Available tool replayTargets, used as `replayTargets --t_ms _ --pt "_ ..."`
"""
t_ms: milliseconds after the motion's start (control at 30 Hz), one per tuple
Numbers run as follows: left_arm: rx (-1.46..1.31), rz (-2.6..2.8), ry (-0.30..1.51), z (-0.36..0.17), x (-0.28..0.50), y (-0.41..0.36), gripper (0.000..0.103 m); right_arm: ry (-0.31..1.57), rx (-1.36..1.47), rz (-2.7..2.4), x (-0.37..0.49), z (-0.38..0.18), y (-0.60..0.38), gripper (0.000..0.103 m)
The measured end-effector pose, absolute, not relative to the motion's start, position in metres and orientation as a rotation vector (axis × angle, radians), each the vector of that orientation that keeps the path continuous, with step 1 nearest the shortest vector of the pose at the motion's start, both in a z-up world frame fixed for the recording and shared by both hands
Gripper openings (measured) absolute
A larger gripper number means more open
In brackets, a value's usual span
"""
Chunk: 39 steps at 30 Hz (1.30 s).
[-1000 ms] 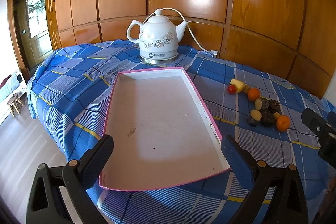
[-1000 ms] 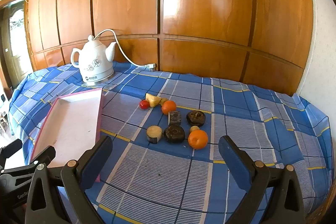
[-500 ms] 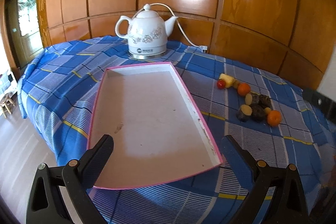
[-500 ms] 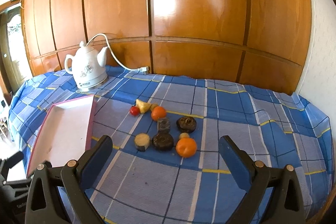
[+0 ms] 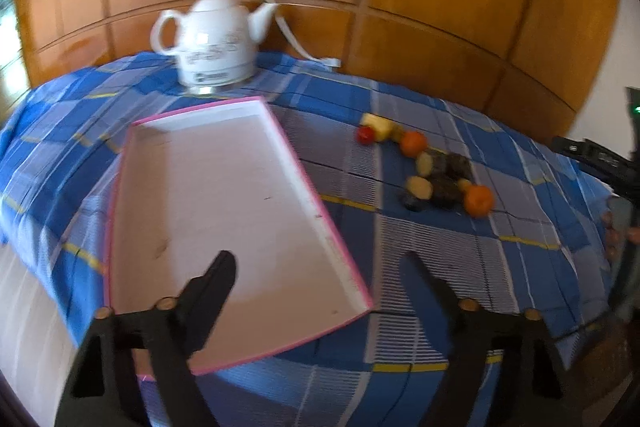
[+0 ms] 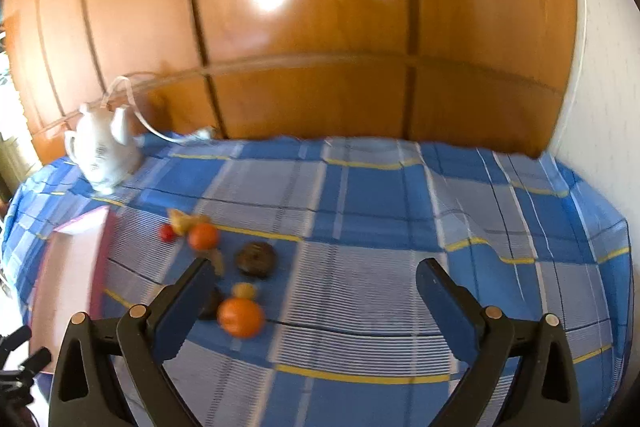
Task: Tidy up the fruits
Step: 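Grasp the round potato slice with the left gripper, then carry the potato slice into the tray and open the left gripper while the right gripper approaches the orange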
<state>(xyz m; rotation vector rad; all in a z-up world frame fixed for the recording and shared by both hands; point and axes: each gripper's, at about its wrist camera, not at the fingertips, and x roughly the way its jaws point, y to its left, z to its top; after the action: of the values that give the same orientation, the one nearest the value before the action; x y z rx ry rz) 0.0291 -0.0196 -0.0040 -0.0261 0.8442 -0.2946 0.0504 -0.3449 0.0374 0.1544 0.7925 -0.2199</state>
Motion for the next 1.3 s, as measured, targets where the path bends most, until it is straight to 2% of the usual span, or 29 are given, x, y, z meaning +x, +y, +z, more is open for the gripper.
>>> replayTargets --t_ms 167,300,400,867,900,933,1000,1067,1300 --pt "0.039 -0.397 0.895 -0.002 0.052 -0.052 0.069 0.826 0.275 -0.200 0.055 0.020 -0.370 0.093" --pt "0.081 -0.439 0.945 -0.008 0.072 -0.078 0.056 0.836 0.312 -0.171 0.055 0.019 -0.371 0.092" --pt "0.126 -0.466 0.974 -0.016 0.087 -0.098 0.050 0.837 0.377 -0.134 0.056 0.017 -0.374 0.092" --pt "0.236 -0.563 1.053 -0.058 0.147 -0.165 0.049 0.871 0.449 -0.057 0.062 0.012 -0.371 0.089" --pt "0.229 -0.567 1.064 -0.061 0.151 -0.165 0.047 0.881 0.454 -0.052 0.062 0.012 -0.371 0.089" --pt "0.223 -0.575 1.077 -0.064 0.153 -0.166 0.036 0.886 0.454 -0.051 0.063 0.011 -0.371 0.089" --pt "0.221 -0.574 1.069 -0.067 0.153 -0.166 0.032 0.892 0.452 -0.051 0.064 0.010 -0.371 0.088" --pt "0.198 -0.582 1.062 -0.067 0.151 -0.163 0.032 0.901 0.453 -0.051 0.065 0.008 -0.371 0.079" --pt "0.147 -0.593 1.009 -0.058 0.108 -0.150 0.032 0.963 0.459 -0.064 0.069 -0.004 -0.371 0.070"
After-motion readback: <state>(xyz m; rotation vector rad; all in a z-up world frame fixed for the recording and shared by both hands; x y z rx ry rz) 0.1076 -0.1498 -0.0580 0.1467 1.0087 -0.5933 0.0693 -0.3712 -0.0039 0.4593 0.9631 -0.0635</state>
